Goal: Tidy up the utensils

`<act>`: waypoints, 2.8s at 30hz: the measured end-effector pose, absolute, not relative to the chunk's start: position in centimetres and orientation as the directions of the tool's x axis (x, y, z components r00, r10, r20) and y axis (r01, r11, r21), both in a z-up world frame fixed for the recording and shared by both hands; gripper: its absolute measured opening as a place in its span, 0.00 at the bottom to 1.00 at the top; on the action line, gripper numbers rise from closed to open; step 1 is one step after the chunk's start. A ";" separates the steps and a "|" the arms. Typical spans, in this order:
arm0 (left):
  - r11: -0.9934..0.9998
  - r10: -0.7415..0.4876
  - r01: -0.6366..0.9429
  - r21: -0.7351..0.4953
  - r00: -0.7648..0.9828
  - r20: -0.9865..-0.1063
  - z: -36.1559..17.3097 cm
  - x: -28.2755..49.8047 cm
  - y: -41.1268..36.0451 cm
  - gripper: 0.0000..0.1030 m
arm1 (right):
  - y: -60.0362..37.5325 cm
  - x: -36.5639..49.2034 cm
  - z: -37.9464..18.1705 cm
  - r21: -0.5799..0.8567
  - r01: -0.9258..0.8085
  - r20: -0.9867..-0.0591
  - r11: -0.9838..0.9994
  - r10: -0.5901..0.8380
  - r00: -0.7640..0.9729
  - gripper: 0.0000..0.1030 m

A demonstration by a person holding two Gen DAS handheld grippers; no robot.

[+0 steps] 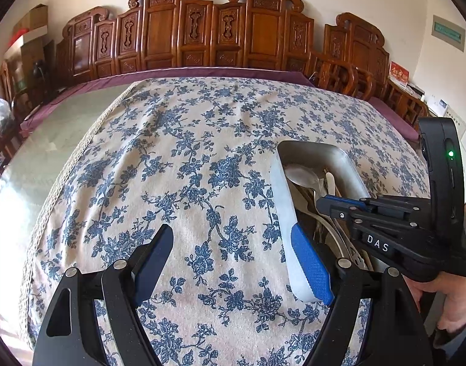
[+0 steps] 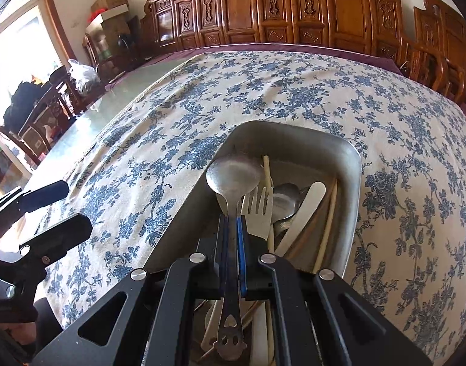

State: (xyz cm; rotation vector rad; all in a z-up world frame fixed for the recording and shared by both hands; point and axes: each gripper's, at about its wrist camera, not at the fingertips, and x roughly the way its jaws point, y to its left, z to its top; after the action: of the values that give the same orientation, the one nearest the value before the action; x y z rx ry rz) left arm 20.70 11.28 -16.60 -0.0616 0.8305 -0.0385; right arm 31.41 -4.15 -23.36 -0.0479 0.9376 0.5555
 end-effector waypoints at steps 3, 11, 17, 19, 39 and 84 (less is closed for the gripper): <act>0.998 -0.058 0.009 -0.070 0.674 -0.736 -16.6 20.7 11.2 0.74 | -4.4 31.4 -23.4 0.219 -0.473 -0.773 0.854 0.448 0.450 0.08; 0.998 -0.057 0.011 -0.067 0.672 -0.738 -16.6 20.6 11.2 0.74 | -4.6 30.6 -23.1 0.246 -0.500 -0.747 0.830 0.491 0.448 0.10; 0.998 -0.056 0.012 -0.064 0.678 -0.733 -16.1 20.3 10.7 0.74 | -5.8 29.9 -21.8 0.227 -0.501 -0.725 0.835 0.489 0.486 0.10; 0.998 -0.055 0.015 -0.062 0.680 -0.731 -15.8 20.1 10.4 0.74 | -6.4 29.5 -21.3 0.216 -0.499 -0.717 0.840 0.483 0.502 0.10; 0.996 -0.091 0.075 -0.053 0.721 -0.686 -10.6 15.7 4.7 0.93 | -16.6 22.0 -15.4 0.136 -0.364 -0.639 0.921 0.363 0.678 0.77; 0.999 -0.049 0.046 -0.019 0.889 -0.455 3.2 4.2 0.1 0.93 | -23.4 8.0 -0.1 0.050 -0.244 -0.359 0.968 0.246 0.900 0.98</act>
State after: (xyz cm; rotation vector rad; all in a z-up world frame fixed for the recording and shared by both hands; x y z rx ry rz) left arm 4.17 0.07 3.22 -0.0074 0.4731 -0.0491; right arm 8.05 -23.35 -0.11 0.0038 0.3719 0.2533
